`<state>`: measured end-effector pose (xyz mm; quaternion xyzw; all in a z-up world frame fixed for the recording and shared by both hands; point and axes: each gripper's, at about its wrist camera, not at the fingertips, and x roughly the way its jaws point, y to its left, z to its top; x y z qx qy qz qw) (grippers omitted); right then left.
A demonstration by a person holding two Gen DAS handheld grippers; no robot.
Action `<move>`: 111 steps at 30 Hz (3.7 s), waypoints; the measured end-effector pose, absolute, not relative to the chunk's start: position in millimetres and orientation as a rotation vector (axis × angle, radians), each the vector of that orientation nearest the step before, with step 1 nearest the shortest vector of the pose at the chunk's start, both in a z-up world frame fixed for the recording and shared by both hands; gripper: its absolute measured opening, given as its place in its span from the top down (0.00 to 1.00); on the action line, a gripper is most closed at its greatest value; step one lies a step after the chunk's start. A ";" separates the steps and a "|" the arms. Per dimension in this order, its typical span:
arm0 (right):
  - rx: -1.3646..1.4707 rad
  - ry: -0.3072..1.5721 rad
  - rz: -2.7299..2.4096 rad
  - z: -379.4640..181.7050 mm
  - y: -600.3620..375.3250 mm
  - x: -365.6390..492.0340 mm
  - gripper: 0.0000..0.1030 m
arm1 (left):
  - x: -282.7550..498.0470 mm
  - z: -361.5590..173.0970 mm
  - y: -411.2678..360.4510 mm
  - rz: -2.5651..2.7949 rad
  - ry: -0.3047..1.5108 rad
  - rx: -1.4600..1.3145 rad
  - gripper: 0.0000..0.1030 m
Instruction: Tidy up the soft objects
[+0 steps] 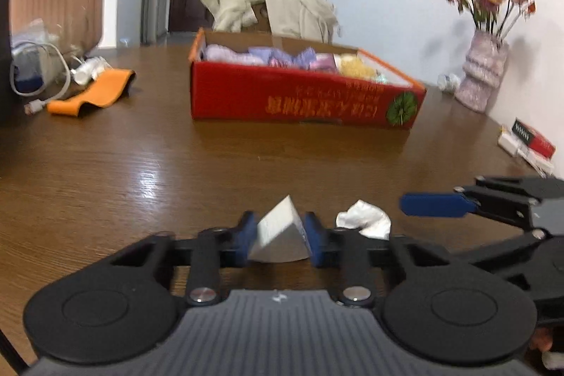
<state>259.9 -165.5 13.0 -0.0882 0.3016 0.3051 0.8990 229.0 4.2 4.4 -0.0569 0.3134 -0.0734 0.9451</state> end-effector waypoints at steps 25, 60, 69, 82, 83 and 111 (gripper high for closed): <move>-0.116 0.555 0.630 35.8 -202.8 251.5 0.78 | 205.6 36.5 -4.7 -0.122 0.566 -0.095 0.73; 0.003 0.642 0.468 56.4 -247.8 546.1 0.62 | 504.2 43.0 3.6 -0.030 0.684 -0.175 0.37; -0.031 0.583 0.464 98.5 -251.6 514.5 0.59 | 466.0 92.8 6.4 -0.017 0.584 -0.117 0.32; -0.079 0.481 0.396 147.7 -250.9 429.6 0.31 | 363.4 135.7 14.7 0.046 0.385 -0.003 0.15; -0.072 0.452 0.395 147.1 -251.4 420.3 0.26 | 352.6 134.6 14.4 0.042 0.346 0.005 0.12; 0.006 0.224 0.333 66.8 -251.7 151.2 0.08 | 104.4 64.3 -15.2 0.069 0.203 -0.057 0.00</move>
